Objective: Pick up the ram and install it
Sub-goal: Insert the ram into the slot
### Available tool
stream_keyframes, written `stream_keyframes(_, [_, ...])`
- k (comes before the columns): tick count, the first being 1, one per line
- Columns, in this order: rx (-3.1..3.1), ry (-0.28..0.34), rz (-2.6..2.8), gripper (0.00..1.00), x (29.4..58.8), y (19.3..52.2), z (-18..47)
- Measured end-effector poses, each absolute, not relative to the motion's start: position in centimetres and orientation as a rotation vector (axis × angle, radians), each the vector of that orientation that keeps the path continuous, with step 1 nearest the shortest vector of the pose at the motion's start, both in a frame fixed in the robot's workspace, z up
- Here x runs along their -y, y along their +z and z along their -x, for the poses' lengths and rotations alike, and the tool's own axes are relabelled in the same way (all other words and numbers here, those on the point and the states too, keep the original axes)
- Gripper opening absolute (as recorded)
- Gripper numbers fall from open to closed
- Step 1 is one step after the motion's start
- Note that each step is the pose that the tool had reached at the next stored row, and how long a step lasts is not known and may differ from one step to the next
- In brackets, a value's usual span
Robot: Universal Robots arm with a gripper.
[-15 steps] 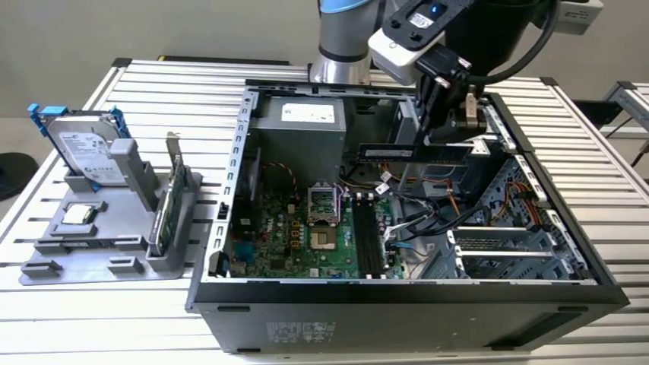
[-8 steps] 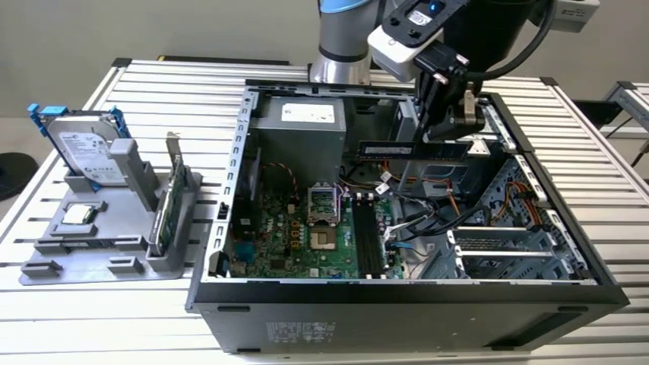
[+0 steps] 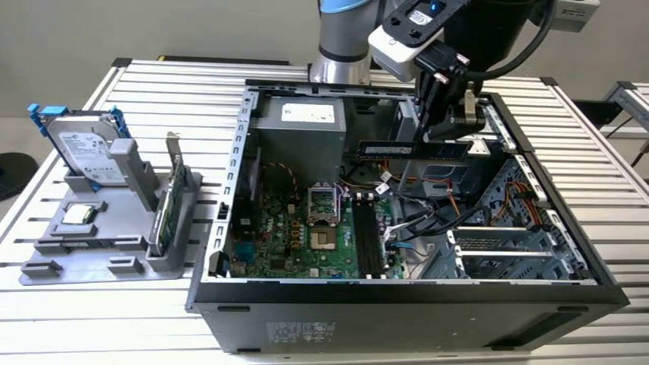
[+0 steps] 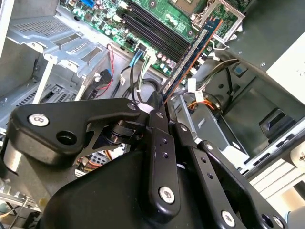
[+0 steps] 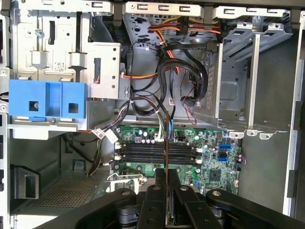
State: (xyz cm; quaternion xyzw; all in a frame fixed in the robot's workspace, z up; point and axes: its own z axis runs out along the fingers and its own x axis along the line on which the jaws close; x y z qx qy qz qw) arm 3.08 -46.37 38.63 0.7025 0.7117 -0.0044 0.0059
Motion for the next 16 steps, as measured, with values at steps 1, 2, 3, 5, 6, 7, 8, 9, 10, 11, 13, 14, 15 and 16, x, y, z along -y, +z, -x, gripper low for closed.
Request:
stream_keyframes(1, [-2.227, -0.014, -2.199, 0.00, 46.37, 38.63, -3.08])
stream_keyframes(2, [-2.227, -0.014, -2.199, 0.00, 46.37, 38.63, -3.08])
stream_keyframes(3, [-2.227, -0.014, -2.199, 0.00, 46.37, 38.63, -3.08])
stream_keyframes(5, [-2.224, -0.014, -2.202, 0.00, 46.37, 38.63, -3.09])
stream_keyframes(6, [-2.222, -0.014, -2.204, 0.00, 46.37, 38.63, -3.09])
stream_keyframes(7, [-2.220, -0.014, -2.207, 0.00, 46.37, 38.63, -3.08])
stream_keyframes(8, [-2.216, -0.014, -2.210, 0.00, 46.37, 38.63, -3.09])
stream_keyframes(9, [-2.212, -0.014, -2.214, 0.00, 46.37, 38.63, -3.08])
stream_keyframes(10, [-2.207, -0.014, -2.219, 0.00, 46.37, 38.63, -3.08])
stream_keyframes(11, [-2.202, -0.014, -2.224, 0.00, 46.37, 38.63, -3.08])
stream_keyframes(13, [-2.191, -0.014, -2.235, 0.00, 46.37, 38.63, -3.08])
stream_keyframes(14, [-2.186, -0.014, -2.240, 0.00, 46.37, 38.63, -3.09])
stream_keyframes(15, [-2.180, -0.014, -2.246, 0.00, 46.37, 38.63, -3.09])
stream_keyframes(16, [-2.175, -0.014, -2.251, 0.00, 46.37, 38.63, -3.09])
